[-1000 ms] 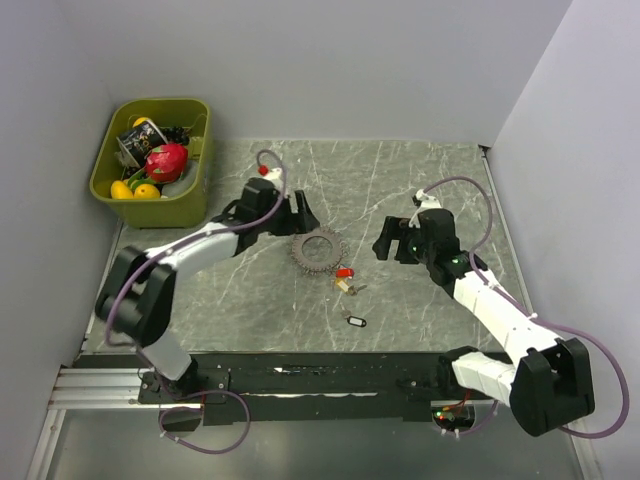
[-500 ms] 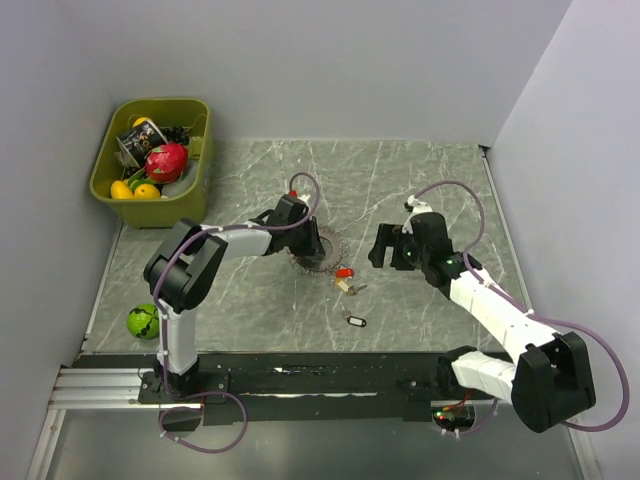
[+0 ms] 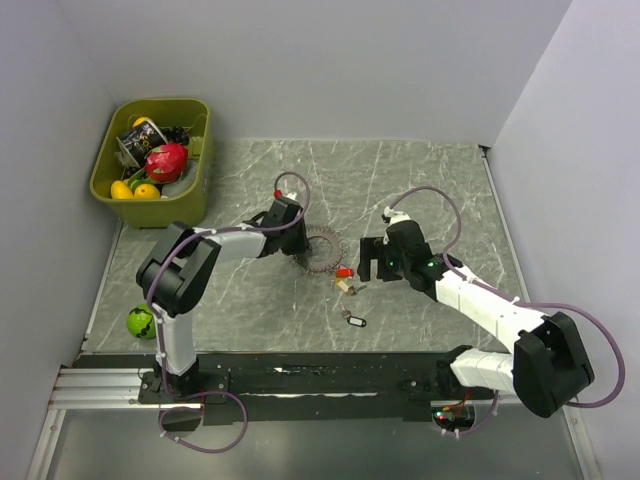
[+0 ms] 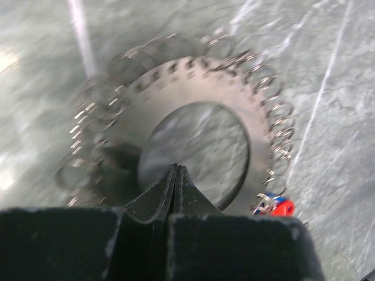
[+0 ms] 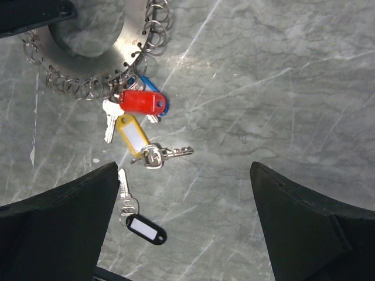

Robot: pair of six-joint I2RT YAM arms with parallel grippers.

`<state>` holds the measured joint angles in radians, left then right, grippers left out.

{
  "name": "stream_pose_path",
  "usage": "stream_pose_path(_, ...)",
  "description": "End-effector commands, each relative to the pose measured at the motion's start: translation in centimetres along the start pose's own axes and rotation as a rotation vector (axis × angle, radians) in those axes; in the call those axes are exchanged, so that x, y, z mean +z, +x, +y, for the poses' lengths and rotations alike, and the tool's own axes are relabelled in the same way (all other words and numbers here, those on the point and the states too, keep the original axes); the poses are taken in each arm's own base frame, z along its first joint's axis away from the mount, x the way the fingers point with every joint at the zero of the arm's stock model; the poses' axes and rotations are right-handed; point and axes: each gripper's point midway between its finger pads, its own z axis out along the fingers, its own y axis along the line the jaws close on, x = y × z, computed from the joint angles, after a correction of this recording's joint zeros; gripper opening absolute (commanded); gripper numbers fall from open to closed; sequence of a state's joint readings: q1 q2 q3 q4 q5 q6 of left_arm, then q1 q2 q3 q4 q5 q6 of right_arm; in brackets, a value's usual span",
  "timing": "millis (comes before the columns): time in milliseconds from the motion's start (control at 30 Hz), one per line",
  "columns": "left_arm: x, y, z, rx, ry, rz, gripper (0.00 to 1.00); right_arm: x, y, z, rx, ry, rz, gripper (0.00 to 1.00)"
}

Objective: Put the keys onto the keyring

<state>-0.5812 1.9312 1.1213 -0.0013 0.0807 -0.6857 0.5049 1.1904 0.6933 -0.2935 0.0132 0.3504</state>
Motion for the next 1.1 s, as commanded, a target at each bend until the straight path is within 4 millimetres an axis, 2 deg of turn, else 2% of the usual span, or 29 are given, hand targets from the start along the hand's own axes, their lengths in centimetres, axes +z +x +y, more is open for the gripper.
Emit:
stream_pose_path(0, -1.7, 4.4, 6.1, -0.022, -0.222, 0.093, 0.01, 0.2, 0.1, -0.1, -0.012, 0.027, -0.003, 1.00)
stream_pose_path(33, -2.2, 5.3, 6.9, -0.026, -0.240, 0.109, 0.01, 0.2, 0.1, -0.1, -0.012, 0.028, -0.005, 1.00)
stream_pose_path(100, -3.1, 5.3, 7.2, -0.025, -0.259, 0.095, 0.01, 0.2, 0.2, 0.1, -0.019, 0.025, -0.008, 1.00)
stream_pose_path(133, -3.5, 6.0, 7.8, -0.022, -0.274, 0.109, 0.01, 0.2, 0.2, 0.1, -0.022, 0.025, -0.011, 1.00)
stream_pose_path(233, -4.6, 5.8, 8.4, -0.025, -0.298, 0.081, 0.01, 0.0, 0.1, 0.3, -0.029, 0.014, -0.021, 1.00)
stream_pose_path(333, -5.7, 4.2, 6.7, -0.004, -0.220, 0.014, 0.02, 0.3, -0.1, 0.6, -0.031, 0.003, -0.027, 1.00)
stream_pose_path(367, -6.5, 2.8, 5.3, 0.000, -0.169, -0.037, 0.05, 0.4, -0.2, 0.9, -0.033, -0.007, -0.022, 1.00)
stream_pose_path(400, -7.1, 2.4, 4.6, 0.000, -0.139, -0.051, 0.17, 0.6, -0.3, 1.1, -0.035, -0.013, -0.022, 1.00)
stream_pose_path(500, -9.7, 0.7, 2.7, 0.003, -0.077, -0.111, 0.41, 1.2, -1.2, 2.0, -0.049, -0.030, -0.020, 1.00)
stream_pose_path(567, -11.5, -0.3, 1.9, 0.004, -0.049, -0.151, 0.48, 1.7, -2.0, 2.7, -0.061, -0.043, -0.023, 1.00)
stream_pose_path(600, -12.1, -0.2, 2.4, -0.007, -0.067, -0.147, 0.60, 1.9, -2.3, 3.1, -0.062, -0.053, -0.024, 1.00)
stream_pose_path(667, -13.2, -0.2, 2.7, -0.033, -0.059, -0.145, 0.62, 2.7, -3.4, 3.9, -0.067, -0.066, -0.026, 1.00)
stream_pose_path(700, -13.5, -0.3, 3.4, -0.060, -0.066, -0.139, 0.66, 3.1, -3.9, 4.2, -0.065, -0.068, -0.035, 1.00)
stream_pose_path(733, -13.5, 0.6, 4.4, -0.087, -0.080, -0.111, 0.66, 3.4, -4.0, 4.9, -0.068, -0.094, -0.024, 0.99)
stream_pose_path(767, -13.9, 1.0, 4.4, -0.105, -0.055, -0.090, 0.66, 4.0, -4.7, 5.6, -0.073, -0.106, -0.019, 0.98)
stream_pose_path(800, -14.0, 0.9, 5.4, -0.142, -0.063, -0.089, 0.65, 4.4, -4.9, 6.2, -0.080, -0.124, -0.015, 0.96)
stream_pose_path(833, -13.9, 1.8, 6.3, -0.167, -0.069, -0.069, 0.65, 4.8, -5.0, 6.8, -0.087, -0.138, -0.005, 0.92)
stream_pose_path(867, -14.1, 2.1, 6.4, -0.181, -0.050, -0.059, 0.65, 5.7, -5.7, 7.4, -0.090, -0.146, 0.005, 0.90)
stream_pose_path(900, -14.0, 2.2, 7.4, -0.209, -0.059, -0.060, 0.64, 6.1, -5.7, 7.9, -0.099, -0.154, 0.014, 0.89)
stream_pose_path(933, -13.8, 3.2, 8.1, -0.231, -0.064, -0.038, 0.64, 6.6, -5.9, 8.4, -0.100, -0.168, 0.022, 0.86)
stream_pose_path(1067, -12.3, 4.1, 8.9, -0.292, -0.008, 0.001, 0.63, 9.4, -6.3, 10.2, -0.120, -0.182, 0.075, 0.74)
